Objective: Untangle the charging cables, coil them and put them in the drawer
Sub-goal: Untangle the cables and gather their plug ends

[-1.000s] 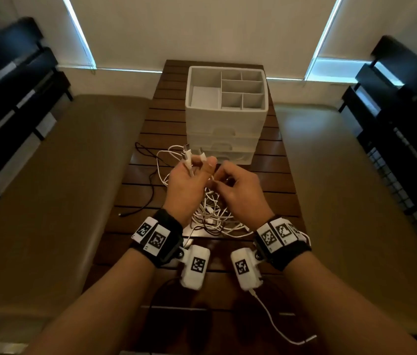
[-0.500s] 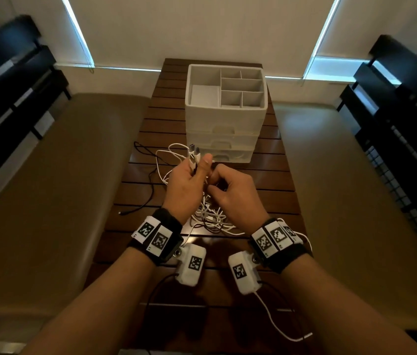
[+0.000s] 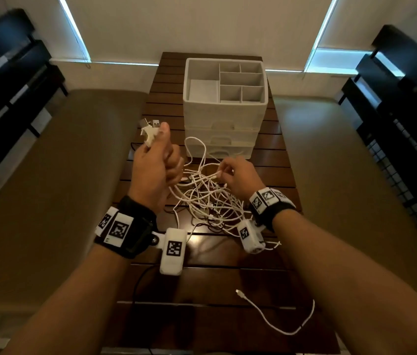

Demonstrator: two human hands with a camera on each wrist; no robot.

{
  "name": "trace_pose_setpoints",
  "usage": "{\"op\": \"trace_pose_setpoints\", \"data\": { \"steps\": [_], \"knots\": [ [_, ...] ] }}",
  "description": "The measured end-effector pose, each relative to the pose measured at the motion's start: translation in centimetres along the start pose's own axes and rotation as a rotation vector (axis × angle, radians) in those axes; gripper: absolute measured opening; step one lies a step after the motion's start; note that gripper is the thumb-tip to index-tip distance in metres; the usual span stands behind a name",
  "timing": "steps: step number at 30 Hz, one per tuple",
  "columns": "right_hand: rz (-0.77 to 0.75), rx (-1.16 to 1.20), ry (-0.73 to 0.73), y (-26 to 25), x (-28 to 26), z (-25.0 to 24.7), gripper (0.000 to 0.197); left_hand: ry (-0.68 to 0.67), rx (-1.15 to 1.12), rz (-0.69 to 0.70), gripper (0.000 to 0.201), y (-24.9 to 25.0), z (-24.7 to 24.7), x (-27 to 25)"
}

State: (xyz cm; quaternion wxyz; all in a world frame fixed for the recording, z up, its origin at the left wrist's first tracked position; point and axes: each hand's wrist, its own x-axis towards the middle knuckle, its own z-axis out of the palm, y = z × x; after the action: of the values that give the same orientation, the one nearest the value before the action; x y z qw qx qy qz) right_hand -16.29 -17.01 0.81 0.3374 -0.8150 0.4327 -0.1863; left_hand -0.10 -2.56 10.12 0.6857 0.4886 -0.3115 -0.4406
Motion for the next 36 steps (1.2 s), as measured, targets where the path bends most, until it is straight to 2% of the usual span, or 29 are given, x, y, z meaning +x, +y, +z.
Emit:
{"op": "trace_pose_setpoints", "data": {
  "steps": [2,5,7,9,10,11,14,15,16,19,21,23,25,27,29,32,34,36],
  "knots": [
    [0.04,0.04,0.007,-0.9,1.0,-0.6,0.014,-0.024,0.008,-0.034,0.051,-0.2,-0.5,-0.4],
    [0.04,0.297,-0.007,-4.3,2.2,-2.5,0.021,-0.032,0.066,-0.085,0.051,-1.3,-0.8,-1.0],
    [-0.087,0.473,0.045,-7.1,2.4,-4.4,0.019,-0.025,0.095,-0.099,0.052,-2.1,-0.6,-1.2],
    [-0.237,0.536,0.111,-8.8,2.3,-5.7,0.018,-0.019,0.103,-0.103,0.053,-2.3,-0.2,-1.1],
    [-0.265,0.541,0.117,-9.0,2.2,-5.7,0.018,-0.022,0.106,-0.104,0.053,-2.2,0.1,-1.1],
    [-0.238,0.523,0.093,-8.7,2.0,-5.6,0.017,-0.031,0.103,-0.105,0.053,-2.1,0.4,-1.1],
    [0.045,0.511,-0.082,-6.8,1.7,-5.1,0.026,-0.077,0.083,-0.121,0.052,-1.7,1.1,-1.7],
    [0.084,0.546,-0.09,-6.5,1.7,-5.6,0.028,-0.086,0.086,-0.132,0.051,-1.8,1.2,-1.9],
    [0.059,0.584,-0.062,-6.8,1.8,-6.3,0.028,-0.091,0.09,-0.145,0.051,-1.9,1.1,-2.0],
    [-0.199,0.621,0.073,-8.8,2.0,-9.2,0.027,-0.076,0.112,-0.175,0.049,-2.5,1.3,-2.1],
    [-0.261,0.498,0.06,-9.4,1.8,-9.7,0.031,-0.015,0.142,-0.157,0.047,-2.5,1.7,-2.0],
    [-0.215,0.215,-0.009,-8.9,1.3,-9.2,0.026,0.062,0.262,-0.082,0.037,-2.1,2.1,-2.1],
    [-0.275,-0.03,-0.038,-8.4,0.8,-8.3,0.026,0.097,0.38,0.025,0.03,-1.9,2.1,-2.1],
    [-0.381,-0.149,-0.026,-8.4,0.6,-7.2,0.036,0.051,0.437,0.066,0.023,-2.1,2.0,-1.9],
    [-0.381,-0.174,0.003,-8.1,0.5,-6.8,0.027,-0.031,0.527,0.023,0.028,-2.5,1.8,-1.9],
    [-0.217,-0.305,0.087,-5.8,0.6,-7.2,0.019,-0.153,0.594,-0.101,0.043,-2.6,1.5,-2.4],
    [-0.054,-0.461,0.049,-3.6,0.4,-7.4,0.019,-0.176,0.596,-0.14,0.042,-2.6,1.0,-2.6],
    [0.087,-0.629,-0.055,-1.8,-0.5,-7.5,0.018,-0.16,0.521,-0.174,0.043,-2.5,0.6,-2.7]
  ]
}}
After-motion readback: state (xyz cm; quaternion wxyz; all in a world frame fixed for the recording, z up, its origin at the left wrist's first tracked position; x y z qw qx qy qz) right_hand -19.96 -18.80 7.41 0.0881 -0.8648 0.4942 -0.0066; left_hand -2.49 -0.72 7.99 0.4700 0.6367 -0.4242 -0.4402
